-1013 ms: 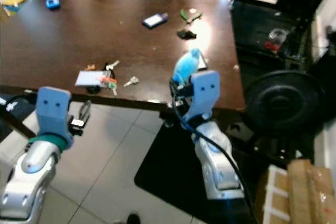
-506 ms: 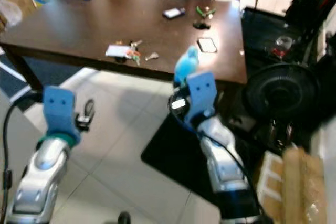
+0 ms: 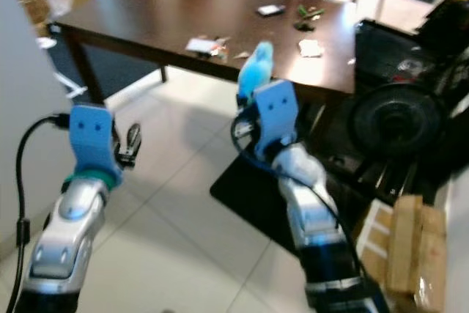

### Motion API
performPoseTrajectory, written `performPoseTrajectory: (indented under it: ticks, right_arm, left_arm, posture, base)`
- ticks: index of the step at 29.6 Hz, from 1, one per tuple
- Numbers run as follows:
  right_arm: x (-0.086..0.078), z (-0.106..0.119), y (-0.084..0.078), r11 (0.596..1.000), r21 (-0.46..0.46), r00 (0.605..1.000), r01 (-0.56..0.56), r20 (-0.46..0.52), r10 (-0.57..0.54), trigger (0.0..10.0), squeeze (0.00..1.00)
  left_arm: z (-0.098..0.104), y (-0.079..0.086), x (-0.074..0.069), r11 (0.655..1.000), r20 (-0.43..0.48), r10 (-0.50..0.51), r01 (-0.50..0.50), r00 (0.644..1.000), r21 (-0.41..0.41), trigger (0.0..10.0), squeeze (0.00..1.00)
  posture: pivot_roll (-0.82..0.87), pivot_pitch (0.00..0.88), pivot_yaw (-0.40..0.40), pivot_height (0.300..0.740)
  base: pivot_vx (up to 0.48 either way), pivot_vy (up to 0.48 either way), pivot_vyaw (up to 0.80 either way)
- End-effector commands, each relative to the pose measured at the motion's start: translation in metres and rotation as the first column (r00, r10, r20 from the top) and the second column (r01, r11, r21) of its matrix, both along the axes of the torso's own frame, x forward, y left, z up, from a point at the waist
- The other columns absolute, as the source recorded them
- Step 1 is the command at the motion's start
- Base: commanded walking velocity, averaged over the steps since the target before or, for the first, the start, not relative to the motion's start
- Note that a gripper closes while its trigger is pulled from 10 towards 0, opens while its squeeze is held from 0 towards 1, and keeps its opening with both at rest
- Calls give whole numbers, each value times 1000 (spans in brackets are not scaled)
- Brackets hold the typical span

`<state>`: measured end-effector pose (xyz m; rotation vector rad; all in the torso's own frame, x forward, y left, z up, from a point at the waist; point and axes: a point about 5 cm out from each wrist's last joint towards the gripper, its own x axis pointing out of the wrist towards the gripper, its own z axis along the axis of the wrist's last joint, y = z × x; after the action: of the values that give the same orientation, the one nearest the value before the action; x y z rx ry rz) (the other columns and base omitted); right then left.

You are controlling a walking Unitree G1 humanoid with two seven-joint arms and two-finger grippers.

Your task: Hang keys on a hook

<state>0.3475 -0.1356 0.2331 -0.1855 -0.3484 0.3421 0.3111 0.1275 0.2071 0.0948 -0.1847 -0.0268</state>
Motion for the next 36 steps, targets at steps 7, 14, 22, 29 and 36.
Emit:
performPoseTrajectory:
  ticks: [7, 14, 22, 29, 36]
  right_arm:
    - [1, 20, 10, 998, 57, 998, -31, 59, 27, 10000, 0]
    - [2, 17, 14, 996, 80, 998, -35, 59, 31, 10000, 0]
    - [4, 14, 19, 994, 100, 998, -45, 53, 40, 10000, 0]
    - [6, 15, 17, 993, 114, 998, -40, 50, 35, 10000, 0]
    - [5, 15, 14, 992, 125, 999, -22, 46, 16, 10000, 0]
  left_arm:
    - [10, 12, 5, 1000, 21, 22, -22, 1000, 20, 10000, 0]
    - [19, 18, 9, 999, 44, 37, -38, 998, 35, 10000, 0]
    - [30, 30, 8, 997, 61, 65, -68, 996, 43, 10000, 0]
    - [27, 47, 5, 991, 49, 114, -117, 992, 61, 10000, 0]
    - [20, 49, 4, 990, 26, 123, -124, 992, 67, 10000, 0]
  posture:
    - [-75, 8, 28, 740]
    - [-40, 6, 37, 740]
    - [-12, 10, 43, 740]
    - [-14, 32, 42, 740]
    - [-29, 42, 50, 740]
  base:
    - [0, 0, 788]
    - [0, 0, 788]
    - [0, 0, 788]
    - [0, 0, 788]
    - [0, 0, 788]
